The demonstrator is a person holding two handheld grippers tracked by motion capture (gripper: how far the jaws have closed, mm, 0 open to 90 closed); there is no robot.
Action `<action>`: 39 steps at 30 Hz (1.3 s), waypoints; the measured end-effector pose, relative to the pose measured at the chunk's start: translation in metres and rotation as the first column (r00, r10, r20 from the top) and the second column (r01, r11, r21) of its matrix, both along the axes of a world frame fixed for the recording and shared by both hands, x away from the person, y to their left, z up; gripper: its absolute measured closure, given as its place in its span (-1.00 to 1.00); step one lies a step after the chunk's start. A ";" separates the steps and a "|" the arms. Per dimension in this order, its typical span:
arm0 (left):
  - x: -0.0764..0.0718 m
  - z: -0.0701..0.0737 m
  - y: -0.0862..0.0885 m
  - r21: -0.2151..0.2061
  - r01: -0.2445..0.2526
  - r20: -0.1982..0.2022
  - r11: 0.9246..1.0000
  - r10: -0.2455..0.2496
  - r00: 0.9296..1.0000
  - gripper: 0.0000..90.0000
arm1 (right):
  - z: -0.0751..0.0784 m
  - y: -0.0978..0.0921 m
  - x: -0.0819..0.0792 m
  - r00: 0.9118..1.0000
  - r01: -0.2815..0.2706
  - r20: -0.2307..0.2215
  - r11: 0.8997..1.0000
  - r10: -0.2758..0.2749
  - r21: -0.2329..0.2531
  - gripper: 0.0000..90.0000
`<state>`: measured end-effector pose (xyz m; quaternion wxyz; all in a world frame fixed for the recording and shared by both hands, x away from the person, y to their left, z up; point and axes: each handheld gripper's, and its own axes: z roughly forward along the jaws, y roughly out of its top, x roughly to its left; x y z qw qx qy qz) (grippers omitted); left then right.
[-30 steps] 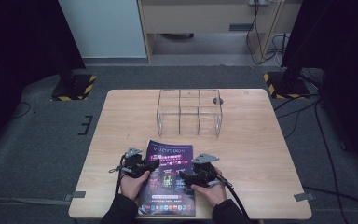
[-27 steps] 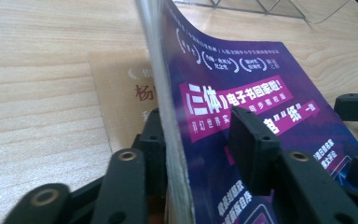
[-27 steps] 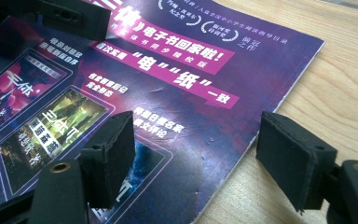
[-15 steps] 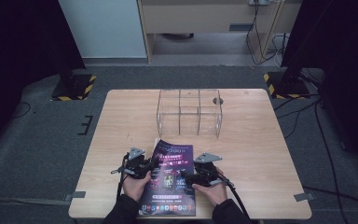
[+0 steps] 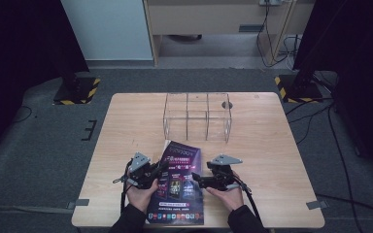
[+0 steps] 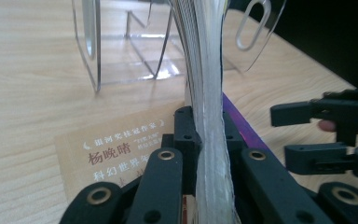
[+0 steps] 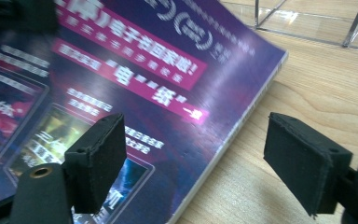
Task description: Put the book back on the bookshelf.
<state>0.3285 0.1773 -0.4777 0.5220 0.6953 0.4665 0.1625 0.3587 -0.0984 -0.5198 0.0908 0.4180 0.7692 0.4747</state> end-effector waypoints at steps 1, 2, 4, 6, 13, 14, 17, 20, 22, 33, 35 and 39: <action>-0.001 0.003 0.000 -0.001 0.005 0.010 1.000 -0.005 1.000 0.84 | 0.000 -0.001 0.000 1.000 -0.004 -0.002 1.000 0.005 0.006 -0.56; -0.003 0.006 -0.001 -0.001 0.008 0.022 1.000 -0.008 1.000 0.84 | 0.001 -0.001 0.000 1.000 -0.003 -0.002 1.000 0.003 0.012 -0.56; -0.006 0.011 -0.001 -0.001 0.016 0.042 1.000 -0.016 0.999 0.84 | 0.002 -0.001 0.000 1.000 -0.007 0.001 1.000 0.007 0.021 -0.57; -0.008 0.015 -0.002 -0.003 0.023 0.057 1.000 -0.022 0.998 0.84 | 0.003 -0.002 0.000 1.000 -0.018 0.004 0.999 0.018 0.026 -0.57; -0.016 0.028 -0.002 -0.023 0.036 0.104 0.999 -0.033 0.994 0.84 | 0.006 -0.003 0.000 0.999 -0.032 0.010 0.998 0.032 0.055 -0.58; -0.017 0.030 -0.002 -0.025 0.039 0.108 0.999 -0.036 0.993 0.84 | 0.006 -0.002 0.000 0.999 -0.032 0.005 0.998 0.032 0.060 -0.58; -0.018 0.032 -0.002 -0.028 0.044 0.118 0.999 -0.041 0.992 0.84 | 0.004 0.000 0.000 0.999 -0.048 -0.004 0.997 0.049 0.066 -0.60; -0.019 0.033 -0.003 -0.034 0.050 0.120 0.998 -0.045 0.992 0.84 | 0.004 0.002 0.000 0.998 -0.058 -0.021 0.994 0.060 0.087 -0.60; -0.019 0.033 -0.003 -0.033 0.051 0.124 0.998 -0.047 0.991 0.84 | 0.003 0.004 0.000 0.997 -0.070 -0.030 0.993 0.073 0.100 -0.60; -0.019 0.031 -0.003 -0.050 0.071 0.129 0.996 -0.064 0.990 0.84 | -0.001 0.013 0.000 0.988 -0.120 -0.079 0.979 0.134 0.165 -0.46; -0.019 0.030 -0.003 -0.057 0.080 0.132 0.995 -0.071 0.989 0.84 | -0.001 0.013 0.001 0.987 -0.121 -0.082 0.979 0.136 0.167 -0.44; -0.021 0.032 -0.004 -0.057 0.089 0.142 0.994 -0.080 0.987 0.84 | -0.004 0.012 0.004 0.983 -0.133 -0.095 0.969 0.155 0.207 -0.42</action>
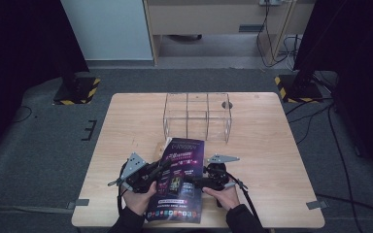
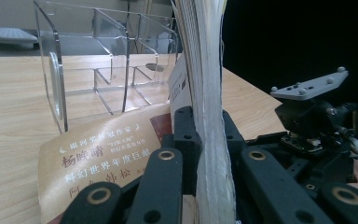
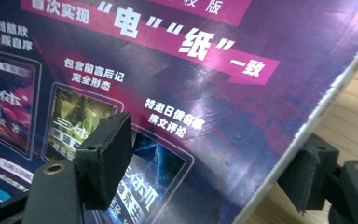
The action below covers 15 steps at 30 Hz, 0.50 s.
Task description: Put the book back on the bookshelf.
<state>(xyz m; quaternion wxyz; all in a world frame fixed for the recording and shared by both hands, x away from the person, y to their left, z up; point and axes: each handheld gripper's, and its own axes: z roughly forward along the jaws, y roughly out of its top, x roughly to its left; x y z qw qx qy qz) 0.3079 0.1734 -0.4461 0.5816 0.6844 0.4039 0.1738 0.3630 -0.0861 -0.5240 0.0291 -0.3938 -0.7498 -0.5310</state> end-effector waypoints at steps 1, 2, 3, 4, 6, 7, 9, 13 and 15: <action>0.000 0.000 0.000 -0.002 0.001 -0.001 1.000 -0.001 1.000 0.84 | -0.001 0.000 0.001 1.000 -0.008 -0.003 1.000 0.008 0.012 -0.43; 0.000 0.000 0.000 -0.002 0.001 -0.001 1.000 -0.001 1.000 0.84 | -0.001 0.001 0.001 1.000 -0.008 -0.007 1.000 0.008 0.019 -0.43; 0.000 0.000 0.000 -0.003 0.003 -0.001 1.000 -0.003 1.000 0.83 | -0.001 0.001 0.001 1.000 -0.007 -0.012 1.000 0.007 0.020 -0.42; 0.001 0.000 0.000 -0.005 0.002 -0.002 1.000 -0.002 1.000 0.84 | -0.001 0.001 0.001 1.000 -0.006 -0.014 1.000 0.007 0.020 -0.41; 0.001 -0.001 0.000 -0.011 0.000 -0.005 1.000 0.000 1.000 0.83 | 0.000 0.000 0.001 1.000 -0.005 -0.027 1.000 0.005 0.024 -0.32; 0.001 -0.002 0.001 -0.011 0.001 -0.006 1.000 -0.001 1.000 0.83 | 0.000 -0.001 0.001 0.999 -0.007 -0.036 1.000 0.008 0.027 -0.26; 0.002 -0.002 0.001 -0.007 -0.003 -0.008 1.000 0.003 1.000 0.83 | 0.001 -0.001 0.000 0.999 -0.016 -0.052 0.999 0.017 0.033 -0.14; 0.004 -0.005 0.002 -0.010 -0.015 -0.018 1.000 0.015 1.000 0.83 | 0.004 -0.002 -0.002 0.999 -0.021 -0.050 0.999 0.022 0.025 0.04; 0.005 -0.006 0.004 -0.013 -0.023 -0.026 1.000 0.022 0.999 0.83 | 0.006 -0.003 -0.003 0.999 -0.022 -0.043 0.999 0.024 0.030 0.14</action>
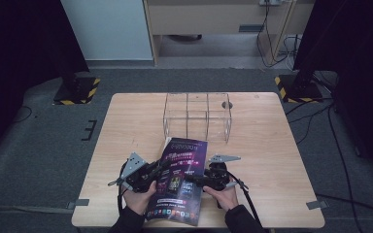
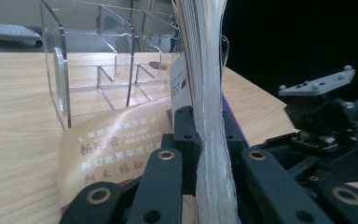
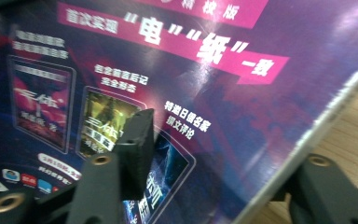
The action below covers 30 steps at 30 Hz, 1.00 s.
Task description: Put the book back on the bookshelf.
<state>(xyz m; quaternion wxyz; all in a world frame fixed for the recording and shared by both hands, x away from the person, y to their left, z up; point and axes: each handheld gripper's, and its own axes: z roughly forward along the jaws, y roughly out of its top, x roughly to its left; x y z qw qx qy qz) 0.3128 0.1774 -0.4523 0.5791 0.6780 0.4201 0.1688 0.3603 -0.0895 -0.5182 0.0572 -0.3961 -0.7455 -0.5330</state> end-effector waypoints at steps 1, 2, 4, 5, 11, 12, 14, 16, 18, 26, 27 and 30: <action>0.000 -0.001 0.001 -0.001 -0.004 -0.003 1.000 0.004 1.000 0.83 | 0.001 -0.001 -0.001 1.000 0.002 -0.001 1.000 -0.002 0.002 0.19; 0.001 -0.001 0.001 0.001 -0.008 -0.003 1.000 0.008 1.000 0.83 | 0.003 -0.001 -0.001 1.000 0.004 0.000 1.000 -0.004 0.003 0.24; 0.002 -0.002 0.001 0.004 -0.013 -0.006 1.000 0.013 1.000 0.83 | 0.005 -0.001 -0.003 1.000 0.004 0.011 1.000 -0.004 0.000 0.33; 0.002 -0.003 0.002 0.005 -0.016 -0.006 1.000 0.016 1.000 0.83 | 0.007 -0.001 -0.004 1.000 0.005 0.014 1.000 -0.005 -0.003 0.37; 0.004 -0.005 0.003 0.009 -0.027 -0.010 1.000 0.027 1.000 0.83 | 0.013 -0.001 -0.007 1.000 0.008 0.027 1.000 -0.008 -0.012 0.51; 0.004 -0.005 0.003 0.013 -0.028 -0.011 1.000 0.028 1.000 0.83 | 0.014 -0.001 -0.007 1.000 0.008 0.027 1.000 -0.008 -0.016 0.51; 0.005 -0.007 0.003 0.019 -0.034 -0.013 0.999 0.034 0.999 0.83 | 0.015 0.000 -0.008 1.000 0.009 0.030 1.000 -0.008 -0.027 0.52; 0.006 -0.008 0.003 0.031 -0.045 -0.019 0.999 0.045 0.999 0.83 | 0.017 0.000 -0.009 0.999 0.010 0.031 0.999 -0.009 -0.037 0.54; 0.007 -0.010 0.004 0.040 -0.055 -0.030 0.998 0.056 0.998 0.83 | 0.018 0.000 -0.010 1.000 0.011 0.030 0.999 -0.010 -0.040 0.56; 0.012 -0.017 0.006 0.061 -0.069 -0.053 0.996 0.072 0.996 0.82 | 0.020 0.001 -0.013 1.000 0.021 0.021 0.998 -0.020 -0.056 0.61; 0.012 -0.018 0.006 0.062 -0.069 -0.054 0.996 0.072 0.996 0.82 | 0.020 0.001 -0.013 1.000 0.023 0.018 0.998 -0.022 -0.056 0.61; 0.013 -0.019 0.006 0.064 -0.068 -0.057 0.996 0.072 0.996 0.82 | 0.021 0.001 -0.013 0.999 0.033 0.004 0.998 -0.033 -0.053 0.62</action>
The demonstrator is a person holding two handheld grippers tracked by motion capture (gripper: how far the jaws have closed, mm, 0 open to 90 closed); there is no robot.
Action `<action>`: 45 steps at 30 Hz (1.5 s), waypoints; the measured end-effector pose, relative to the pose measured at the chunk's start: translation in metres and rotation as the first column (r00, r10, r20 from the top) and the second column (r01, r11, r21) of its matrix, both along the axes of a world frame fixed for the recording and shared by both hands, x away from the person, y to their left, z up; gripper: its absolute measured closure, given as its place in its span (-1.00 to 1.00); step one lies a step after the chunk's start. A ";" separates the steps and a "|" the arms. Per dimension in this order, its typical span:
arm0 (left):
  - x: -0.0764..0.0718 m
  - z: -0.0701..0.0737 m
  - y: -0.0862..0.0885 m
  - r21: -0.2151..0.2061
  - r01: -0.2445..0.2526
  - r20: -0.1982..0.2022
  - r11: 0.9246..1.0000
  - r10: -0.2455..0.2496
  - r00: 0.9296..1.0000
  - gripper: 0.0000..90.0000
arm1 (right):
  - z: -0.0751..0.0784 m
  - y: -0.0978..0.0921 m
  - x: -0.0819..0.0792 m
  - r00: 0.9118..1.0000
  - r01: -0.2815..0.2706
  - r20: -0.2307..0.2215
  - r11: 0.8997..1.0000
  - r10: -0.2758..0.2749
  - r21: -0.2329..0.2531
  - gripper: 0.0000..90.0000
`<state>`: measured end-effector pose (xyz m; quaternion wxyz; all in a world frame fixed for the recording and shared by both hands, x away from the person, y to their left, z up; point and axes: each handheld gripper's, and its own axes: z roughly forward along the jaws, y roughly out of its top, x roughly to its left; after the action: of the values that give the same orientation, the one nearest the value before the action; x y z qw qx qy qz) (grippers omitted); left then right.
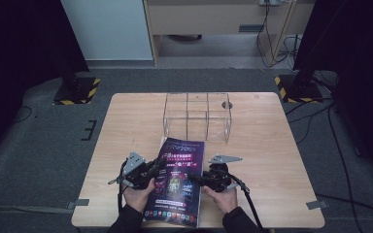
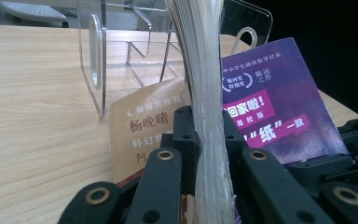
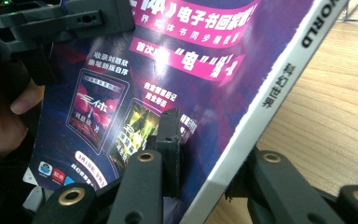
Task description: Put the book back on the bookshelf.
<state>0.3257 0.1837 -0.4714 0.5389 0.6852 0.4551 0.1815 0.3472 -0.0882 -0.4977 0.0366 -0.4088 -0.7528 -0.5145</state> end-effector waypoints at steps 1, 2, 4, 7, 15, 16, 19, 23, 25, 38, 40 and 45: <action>0.000 0.000 0.000 0.001 -0.001 -0.002 1.000 0.001 1.000 0.82 | 0.000 0.000 0.000 1.000 0.003 -0.004 1.000 -0.003 0.002 0.63; 0.001 -0.001 0.001 0.000 -0.002 -0.004 1.000 0.002 1.000 0.82 | 0.000 0.000 0.000 1.000 0.003 -0.004 1.000 -0.003 0.003 0.63; 0.002 -0.002 0.001 0.004 -0.006 -0.010 1.000 0.007 1.000 0.81 | 0.001 0.000 0.000 1.000 0.002 0.001 1.000 -0.002 0.003 0.65; 0.003 -0.004 0.003 0.004 -0.017 -0.022 1.000 0.017 1.000 0.78 | 0.003 -0.001 -0.001 1.000 0.002 0.000 1.000 -0.002 0.006 0.68; 0.007 -0.010 0.010 -0.031 -0.025 -0.061 0.999 0.023 0.998 0.60 | 0.010 -0.004 -0.002 1.000 0.005 0.001 1.000 -0.005 0.031 0.77; 0.008 -0.011 0.011 -0.036 -0.025 -0.065 0.999 0.023 0.998 0.56 | 0.011 -0.004 -0.001 1.000 0.006 0.004 0.999 -0.006 0.032 0.78; 0.010 -0.013 0.013 -0.038 -0.033 -0.066 0.999 0.031 0.997 0.41 | 0.013 -0.006 -0.001 1.000 0.007 0.003 0.999 -0.007 0.042 0.80; 0.012 -0.016 0.016 -0.057 -0.048 -0.080 0.997 0.043 0.996 0.19 | 0.015 -0.007 -0.001 1.000 0.005 0.009 0.999 -0.005 0.050 0.83; 0.012 -0.017 0.017 -0.062 -0.052 -0.090 0.997 0.046 0.995 0.10 | 0.017 -0.008 -0.001 1.000 0.000 0.015 0.998 -0.001 0.057 0.84; 0.014 -0.021 0.035 0.013 -0.161 -0.077 0.987 0.162 0.984 -0.37 | 0.025 -0.013 -0.003 1.000 -0.003 0.025 0.998 0.002 0.064 0.84; 0.016 -0.024 0.039 0.041 -0.182 -0.093 0.982 0.185 0.978 -0.38 | 0.029 -0.013 -0.003 0.999 -0.002 0.038 0.998 0.000 0.062 0.84; 0.022 -0.037 0.046 0.108 -0.216 -0.151 0.970 0.231 0.961 -0.42 | 0.040 -0.014 -0.004 0.998 -0.003 0.064 0.998 -0.002 0.070 0.84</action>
<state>0.3476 0.2294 -0.5081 0.4448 0.6655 0.5631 0.2053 0.3430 -0.1020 -0.4580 0.0268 -0.3904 -0.7351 -0.5536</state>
